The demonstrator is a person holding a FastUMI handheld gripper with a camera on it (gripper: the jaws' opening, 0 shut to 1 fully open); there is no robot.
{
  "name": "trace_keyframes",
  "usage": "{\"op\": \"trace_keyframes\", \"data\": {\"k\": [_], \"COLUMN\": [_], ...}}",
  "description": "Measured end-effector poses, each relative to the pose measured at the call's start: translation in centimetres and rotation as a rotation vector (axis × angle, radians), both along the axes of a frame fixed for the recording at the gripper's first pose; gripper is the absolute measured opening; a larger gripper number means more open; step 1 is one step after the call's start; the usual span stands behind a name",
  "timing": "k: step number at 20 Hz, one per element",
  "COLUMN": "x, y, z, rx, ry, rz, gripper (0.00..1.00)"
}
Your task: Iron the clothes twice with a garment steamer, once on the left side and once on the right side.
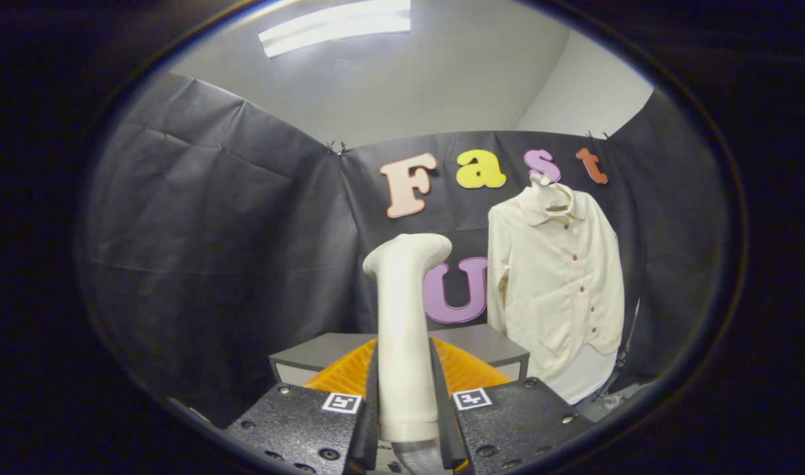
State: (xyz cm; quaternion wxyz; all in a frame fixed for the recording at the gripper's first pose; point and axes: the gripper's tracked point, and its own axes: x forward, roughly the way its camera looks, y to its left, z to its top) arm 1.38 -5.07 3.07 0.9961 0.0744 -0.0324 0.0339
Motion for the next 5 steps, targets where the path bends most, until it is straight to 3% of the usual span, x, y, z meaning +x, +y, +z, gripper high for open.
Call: {"op": "trace_keyframes", "data": {"k": [5], "x": [-0.06], "y": [-0.01], "z": [-0.17], "rx": [0.004], "ry": [0.012], "rz": [-0.039], "gripper": [0.36]}}
